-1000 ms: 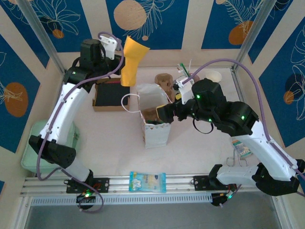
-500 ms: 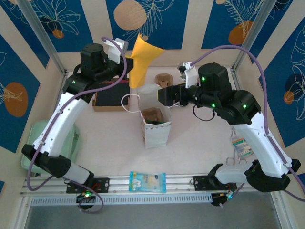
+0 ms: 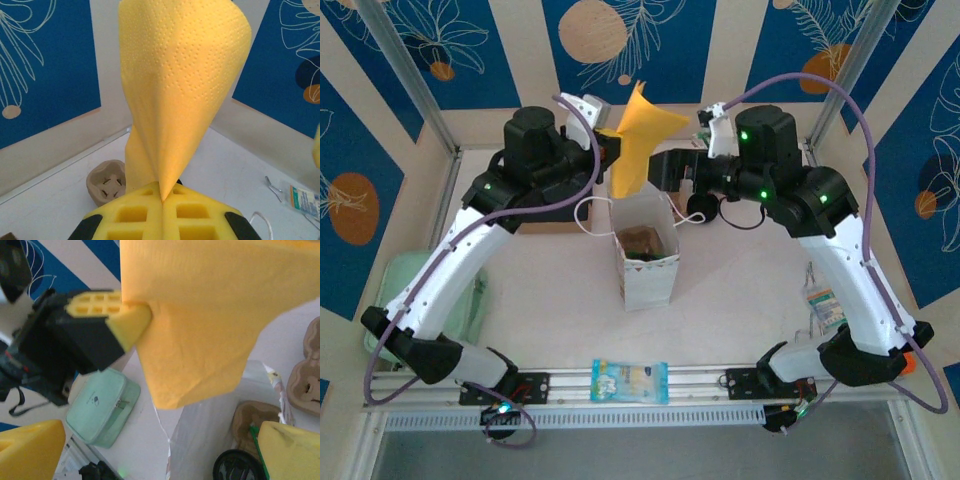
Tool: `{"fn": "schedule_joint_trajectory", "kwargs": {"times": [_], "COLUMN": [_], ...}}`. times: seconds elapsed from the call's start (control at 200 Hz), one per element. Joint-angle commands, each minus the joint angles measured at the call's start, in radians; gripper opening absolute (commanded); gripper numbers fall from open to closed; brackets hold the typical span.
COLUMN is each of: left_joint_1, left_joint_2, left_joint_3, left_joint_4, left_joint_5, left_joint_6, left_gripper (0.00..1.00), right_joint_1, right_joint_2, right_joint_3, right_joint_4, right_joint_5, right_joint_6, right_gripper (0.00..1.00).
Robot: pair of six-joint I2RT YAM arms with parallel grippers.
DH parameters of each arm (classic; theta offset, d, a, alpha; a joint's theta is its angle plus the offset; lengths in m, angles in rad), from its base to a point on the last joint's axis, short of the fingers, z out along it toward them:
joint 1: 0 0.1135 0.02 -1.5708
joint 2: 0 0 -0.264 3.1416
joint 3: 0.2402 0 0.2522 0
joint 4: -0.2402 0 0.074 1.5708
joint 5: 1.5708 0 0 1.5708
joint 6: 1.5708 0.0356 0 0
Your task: Pack the takeout coffee
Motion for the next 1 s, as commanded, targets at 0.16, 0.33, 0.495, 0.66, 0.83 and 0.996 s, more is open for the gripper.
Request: {"fn": "schedule_joint_trajectory", "kwargs": {"times": [0.16, 0.33, 0.495, 0.66, 0.83, 0.996], "left_joint_1": [-0.059, -0.078, -0.100, -0.122, -0.162, -0.196], "left_joint_2": [-0.073, -0.098, -0.115, -0.126, -0.129, -0.127], "left_joint_3": [-0.087, -0.134, -0.179, -0.206, -0.212, -0.211], "left_joint_4": [0.106, 0.134, 0.162, 0.173, 0.165, 0.157], "left_joint_5": [-0.066, -0.087, -0.111, -0.141, -0.196, -0.239], "left_joint_6": [-0.008, -0.007, 0.003, 0.027, 0.079, 0.125], "left_gripper": [0.00, 0.00, 0.00, 0.00, 0.00, 0.00], "right_joint_1": [-0.077, -0.093, -0.097, -0.096, -0.092, -0.083], "right_joint_2": [0.071, 0.139, 0.199, 0.230, 0.270, 0.301], "right_joint_3": [0.073, 0.158, 0.226, 0.265, 0.312, 0.343], "right_joint_4": [0.056, 0.036, 0.016, 0.008, -0.026, -0.054], "right_joint_5": [-0.097, -0.132, -0.154, -0.159, -0.161, -0.141], "right_joint_6": [0.095, 0.105, 0.121, 0.132, 0.129, 0.113], "right_gripper": [1.00, 1.00, 1.00, 0.99, 0.96, 0.86]}}
